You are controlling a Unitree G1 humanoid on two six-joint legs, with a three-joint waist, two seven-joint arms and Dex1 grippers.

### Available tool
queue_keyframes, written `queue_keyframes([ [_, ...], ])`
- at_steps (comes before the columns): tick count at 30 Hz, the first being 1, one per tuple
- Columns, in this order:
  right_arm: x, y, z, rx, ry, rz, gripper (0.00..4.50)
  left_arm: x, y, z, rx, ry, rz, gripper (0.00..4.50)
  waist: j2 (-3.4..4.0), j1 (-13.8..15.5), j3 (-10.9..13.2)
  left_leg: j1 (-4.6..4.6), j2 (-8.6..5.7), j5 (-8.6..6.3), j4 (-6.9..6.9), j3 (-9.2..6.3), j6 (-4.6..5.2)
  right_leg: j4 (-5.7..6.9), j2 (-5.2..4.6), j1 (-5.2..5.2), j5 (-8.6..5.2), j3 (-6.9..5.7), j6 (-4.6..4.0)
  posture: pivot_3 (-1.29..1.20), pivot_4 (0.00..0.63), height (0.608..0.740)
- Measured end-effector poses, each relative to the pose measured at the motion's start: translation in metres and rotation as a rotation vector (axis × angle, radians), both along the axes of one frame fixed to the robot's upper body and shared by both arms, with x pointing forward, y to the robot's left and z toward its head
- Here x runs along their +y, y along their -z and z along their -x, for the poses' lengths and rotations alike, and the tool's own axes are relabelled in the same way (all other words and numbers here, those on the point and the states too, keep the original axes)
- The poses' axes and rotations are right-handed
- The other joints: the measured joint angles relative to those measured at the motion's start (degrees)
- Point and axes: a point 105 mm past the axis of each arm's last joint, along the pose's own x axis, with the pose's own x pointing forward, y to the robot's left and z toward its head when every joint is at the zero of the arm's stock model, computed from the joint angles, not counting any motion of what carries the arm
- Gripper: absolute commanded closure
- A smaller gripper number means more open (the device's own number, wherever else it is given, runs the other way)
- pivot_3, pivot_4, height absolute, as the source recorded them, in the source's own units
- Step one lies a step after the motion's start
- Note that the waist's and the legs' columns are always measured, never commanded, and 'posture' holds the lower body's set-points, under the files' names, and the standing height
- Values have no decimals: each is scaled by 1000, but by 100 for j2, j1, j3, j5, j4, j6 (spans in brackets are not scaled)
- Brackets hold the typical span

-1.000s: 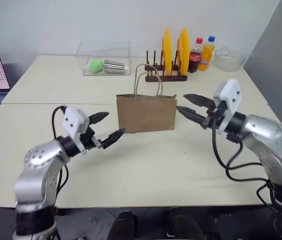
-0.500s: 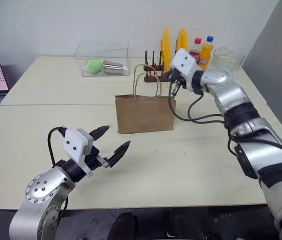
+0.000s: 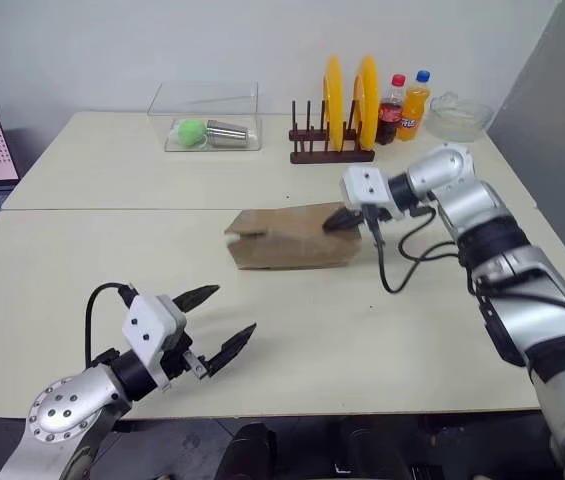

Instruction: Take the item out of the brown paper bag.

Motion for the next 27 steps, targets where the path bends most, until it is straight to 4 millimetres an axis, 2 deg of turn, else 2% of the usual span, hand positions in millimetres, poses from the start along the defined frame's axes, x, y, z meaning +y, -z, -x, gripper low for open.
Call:
queue_keyframes([
  [3,4,15,21,30,-36,-1,4476,5,8,5,30,27,-31,0,4,2,2,-1,2,0,0,0,0,1,1,-3,-5,-1,-6,0,150,740],
  [6,11,17,29,26,-44,-23,4476,12,9,7,44,45,-54,0,12,-17,7,1,5,0,0,3,0,4,1,-5,-8,-3,-7,0,150,740],
  [9,19,4,32,-6,-39,-96,4476,21,7,4,39,60,-77,0,12,-16,7,2,5,1,0,-1,-1,8,1,-5,-23,-7,17,0,150,740],
  [13,20,-21,47,-29,-30,-224,4476,21,-7,-5,-39,156,-152,0,12,51,7,-10,4,0,0,-11,-1,-2,1,-5,-19,-15,10,0,150,740],
  [16,7,-22,63,27,27,-280,3874,16,-14,-10,-114,282,-269,0,12,139,7,-20,2,0,0,-14,-2,-19,-1,-5,-8,-19,-8,0,150,740],
  [19,-10,-10,85,127,105,-304,2794,10,-8,-11,-154,462,-424,0,16,168,10,-27,2,-1,-4,-12,-1,-33,-1,-8,-8,-18,-8,0,150,740],
  [23,-17,4,110,224,183,-329,1405,-1,3,-9,-200,657,-542,0,21,142,9,-19,6,0,-42,-1,0,-63,-1,-7,0,-16,-1,0,150,740],
  [24,-19,7,113,237,206,-334,1355,-4,6,-10,-209,685,-556,0,21,120,9,-19,7,0,-45,1,0,-65,0,-8,-1,-15,0,0,150,740],
  [25,-24,14,119,243,255,-334,899,-8,9,-13,-232,722,-577,0,22,134,5,-19,6,1,-53,-3,0,-69,-1,-7,-4,-17,7,0,150,740],
  [27,-29,32,132,295,317,-306,773,-14,17,-15,-258,772,-596,0,24,147,3,-21,6,1,-59,-5,0,-70,0,-8,-15,-20,26,0,150,740],
])
